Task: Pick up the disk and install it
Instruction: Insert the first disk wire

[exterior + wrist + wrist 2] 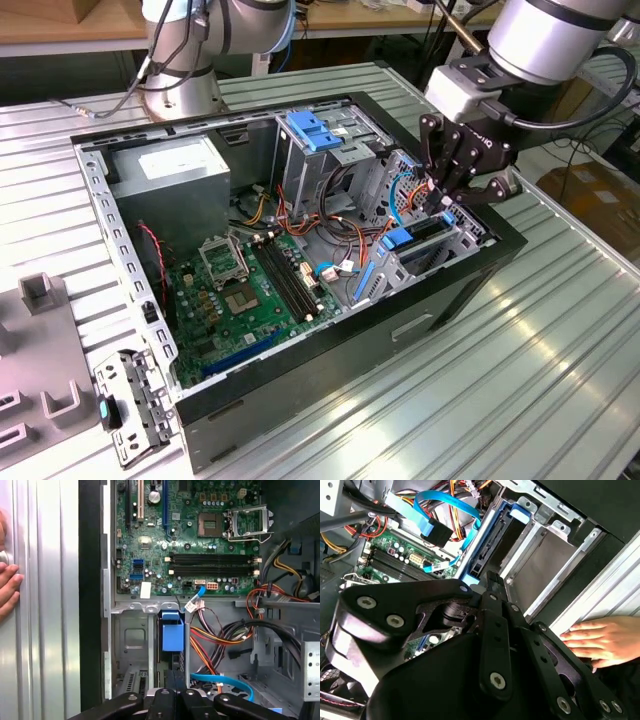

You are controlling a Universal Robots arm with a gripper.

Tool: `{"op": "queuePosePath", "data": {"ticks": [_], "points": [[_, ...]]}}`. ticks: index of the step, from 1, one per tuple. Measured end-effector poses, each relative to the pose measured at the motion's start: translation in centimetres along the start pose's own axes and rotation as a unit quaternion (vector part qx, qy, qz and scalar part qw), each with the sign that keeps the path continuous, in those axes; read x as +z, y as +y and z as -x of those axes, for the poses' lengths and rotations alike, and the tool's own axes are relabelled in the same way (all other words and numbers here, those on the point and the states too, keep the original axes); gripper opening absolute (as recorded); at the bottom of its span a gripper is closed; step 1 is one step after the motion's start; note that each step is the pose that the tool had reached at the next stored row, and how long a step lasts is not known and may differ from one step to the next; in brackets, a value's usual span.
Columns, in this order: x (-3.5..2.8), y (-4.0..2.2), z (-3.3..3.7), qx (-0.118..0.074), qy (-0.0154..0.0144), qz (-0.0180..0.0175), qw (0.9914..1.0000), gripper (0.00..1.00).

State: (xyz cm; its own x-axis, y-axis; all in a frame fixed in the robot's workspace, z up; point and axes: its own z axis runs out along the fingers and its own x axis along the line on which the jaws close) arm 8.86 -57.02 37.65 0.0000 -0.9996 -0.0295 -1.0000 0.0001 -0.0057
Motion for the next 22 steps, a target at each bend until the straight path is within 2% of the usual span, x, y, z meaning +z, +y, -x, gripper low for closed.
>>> {"op": "queuePosePath", "data": {"ticks": [1, 3, 5, 8, 11, 15, 18, 22], "points": [[-0.03, 0.00, 0.00, -0.017, -0.0001, 0.0005, 0.99985, 0.11], [-0.10, -0.01, 0.00, -0.030, -0.0002, 0.0009, 0.99956, 0.11], [-0.62, -0.01, 0.02, -0.045, -0.0002, 0.0013, 0.99901, 0.11], [-1.15, -0.02, 0.04, -0.051, -0.0003, 0.0015, 0.99871, 0.11], [-1.19, -0.17, 0.04, -0.054, -0.0003, 0.0015, 0.99854, 0.11], [-1.12, -2.18, 0.12, -0.061, -0.0003, 0.0020, 0.99813, 0.11], [-1.09, -2.89, 0.22, -0.066, -0.0003, 0.0021, 0.99784, 0.11], [-1.09, -3.45, 0.33, -0.073, -0.0004, 0.0023, 0.99731, 0.11]]}}
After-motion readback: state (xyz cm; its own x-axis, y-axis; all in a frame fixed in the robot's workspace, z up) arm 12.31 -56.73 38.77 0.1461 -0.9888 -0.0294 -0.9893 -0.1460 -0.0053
